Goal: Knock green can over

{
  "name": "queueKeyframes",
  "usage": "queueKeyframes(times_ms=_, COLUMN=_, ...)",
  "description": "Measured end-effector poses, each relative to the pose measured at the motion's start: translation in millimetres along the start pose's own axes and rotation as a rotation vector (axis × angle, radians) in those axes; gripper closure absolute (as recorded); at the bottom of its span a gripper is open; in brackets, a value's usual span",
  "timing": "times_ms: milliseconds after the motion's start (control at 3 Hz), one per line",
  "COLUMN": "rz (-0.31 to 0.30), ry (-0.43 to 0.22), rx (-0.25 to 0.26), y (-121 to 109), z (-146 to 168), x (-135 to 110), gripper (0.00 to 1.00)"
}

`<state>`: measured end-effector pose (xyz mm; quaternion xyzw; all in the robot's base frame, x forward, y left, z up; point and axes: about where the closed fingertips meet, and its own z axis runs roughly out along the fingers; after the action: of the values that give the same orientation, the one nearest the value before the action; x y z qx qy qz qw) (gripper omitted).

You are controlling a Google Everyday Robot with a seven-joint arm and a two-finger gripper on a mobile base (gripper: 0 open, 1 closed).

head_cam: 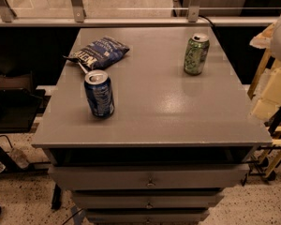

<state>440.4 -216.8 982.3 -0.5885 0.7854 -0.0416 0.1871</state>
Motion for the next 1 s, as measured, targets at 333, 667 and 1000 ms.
queueKeyframes(times_ms=333, rz=0.133, ry=-0.078, rx=0.016, y=-8.3, z=25.7, x=24.2, gripper=0.0)
queueKeyframes(times_ms=667, rz=0.265, ry=-0.212, rx=0.061, y=-26.5, z=57.4, x=48.5, gripper=0.0)
queueKeyframes(times_ms=1000, rz=0.299, ry=-0.272, rx=0.139, y=-48.1, z=54.8, x=45.4, gripper=0.0)
